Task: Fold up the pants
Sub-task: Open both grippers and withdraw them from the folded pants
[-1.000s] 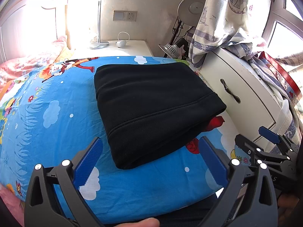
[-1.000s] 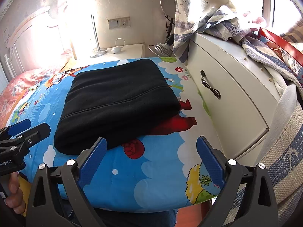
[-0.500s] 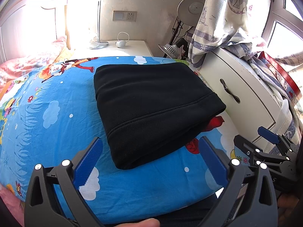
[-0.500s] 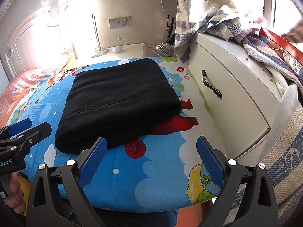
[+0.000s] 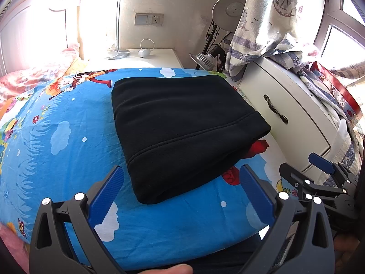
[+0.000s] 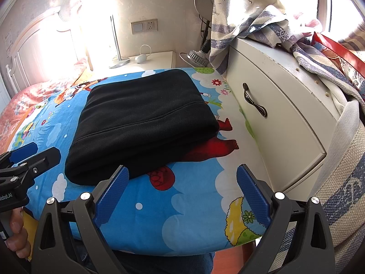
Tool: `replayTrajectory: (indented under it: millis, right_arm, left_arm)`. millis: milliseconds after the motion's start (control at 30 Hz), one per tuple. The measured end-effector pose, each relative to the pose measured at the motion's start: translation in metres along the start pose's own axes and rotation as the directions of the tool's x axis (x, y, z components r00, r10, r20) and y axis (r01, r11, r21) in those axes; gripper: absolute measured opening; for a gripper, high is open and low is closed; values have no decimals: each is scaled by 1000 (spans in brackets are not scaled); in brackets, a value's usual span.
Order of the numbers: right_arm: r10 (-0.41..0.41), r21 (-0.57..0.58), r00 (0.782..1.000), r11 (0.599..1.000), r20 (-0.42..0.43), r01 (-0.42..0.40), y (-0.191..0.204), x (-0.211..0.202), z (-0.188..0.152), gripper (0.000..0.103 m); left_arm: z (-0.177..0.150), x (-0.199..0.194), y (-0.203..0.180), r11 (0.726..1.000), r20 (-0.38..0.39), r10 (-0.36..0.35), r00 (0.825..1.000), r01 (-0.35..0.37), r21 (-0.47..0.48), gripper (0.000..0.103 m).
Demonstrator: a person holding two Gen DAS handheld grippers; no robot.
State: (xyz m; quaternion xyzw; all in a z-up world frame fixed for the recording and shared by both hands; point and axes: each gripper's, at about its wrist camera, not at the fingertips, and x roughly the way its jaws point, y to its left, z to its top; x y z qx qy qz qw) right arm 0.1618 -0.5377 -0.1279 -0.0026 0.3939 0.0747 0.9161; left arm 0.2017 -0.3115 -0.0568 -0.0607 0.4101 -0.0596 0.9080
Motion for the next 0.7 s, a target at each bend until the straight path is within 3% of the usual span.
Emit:
replayTrajectory:
  millis: [433, 600, 633, 700]
  right_arm:
    - [-3, 2, 1000, 1000, -6, 3, -2, 4, -2, 92]
    - [-6, 9, 1000, 1000, -9, 6, -3, 13, -3, 92]
    - [-2, 16, 1000, 1000, -9, 2, -4, 16, -4, 92]
    - [20, 38, 1000, 999, -4, -20, -6, 21, -4, 92]
  left_arm:
    - [-2, 1, -11, 1000, 34, -8, 999, 7, 27, 101]
    - [2, 3, 7, 997, 24, -74, 997, 75, -11, 101]
    - [4, -1, 23, 997, 42, -67, 997, 69, -44, 101]
    - [5, -16, 82, 984, 100, 68, 993, -50, -174, 101]
